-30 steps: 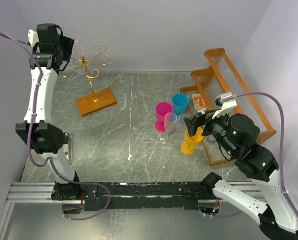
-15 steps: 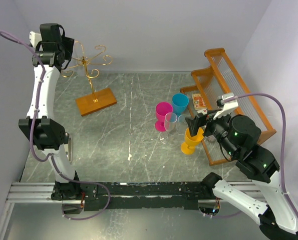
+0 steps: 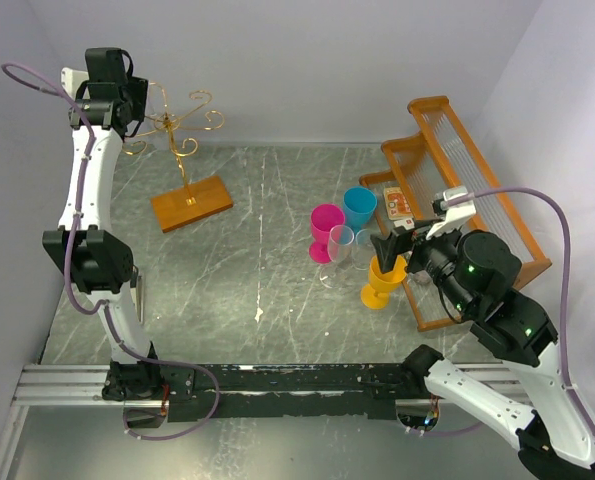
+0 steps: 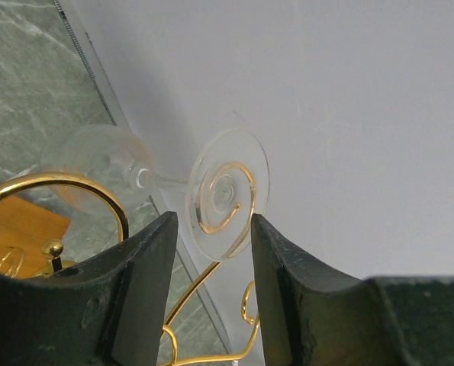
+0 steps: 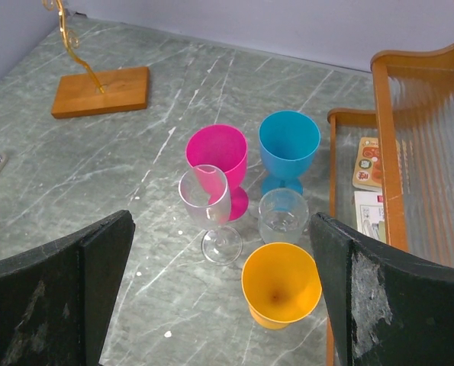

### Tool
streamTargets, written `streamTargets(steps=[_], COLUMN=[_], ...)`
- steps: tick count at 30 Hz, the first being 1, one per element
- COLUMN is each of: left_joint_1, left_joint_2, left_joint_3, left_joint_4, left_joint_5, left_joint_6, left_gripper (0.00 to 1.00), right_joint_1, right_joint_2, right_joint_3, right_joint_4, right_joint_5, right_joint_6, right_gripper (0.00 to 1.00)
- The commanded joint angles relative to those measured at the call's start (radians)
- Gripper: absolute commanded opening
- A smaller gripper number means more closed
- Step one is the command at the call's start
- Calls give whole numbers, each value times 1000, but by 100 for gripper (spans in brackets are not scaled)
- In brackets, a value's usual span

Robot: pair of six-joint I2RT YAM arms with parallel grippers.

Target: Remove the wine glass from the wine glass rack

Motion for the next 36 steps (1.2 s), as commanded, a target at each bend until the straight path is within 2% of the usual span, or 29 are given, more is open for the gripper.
streamTargets(steps=[1,11,16,20,30,32,36], left_joint_1=[-5,-4,2,6,23,27,28], left_joint_2=[-1,-6,5,-1,-34,-48,-68], left_joint_3=[13,2,31,25,-19,-38,-55], left_joint_4=[-10,2,0,14,54,72,91], left_joint_5=[-39,-42,-18,-4,54,59,72], left_joint_6=[-8,6,14,13,-8,-15,-27], left_gripper=[54,49,42,32,25,18,13], right_joint_1=[2,3,2,2,3,2,2], right_joint_2=[-14,-21,-30,-36,-40,-41,-38], right_joint_3=[-3,6,10,20,36,37,37], right_joint_4=[27,23,20,17,11,11,9], right_joint_5=[21,27,31,31,26,25,24], right_joint_6=[-13,-6,2,5,20,23,26], right_gripper=[100,100,100,100,100,100,100])
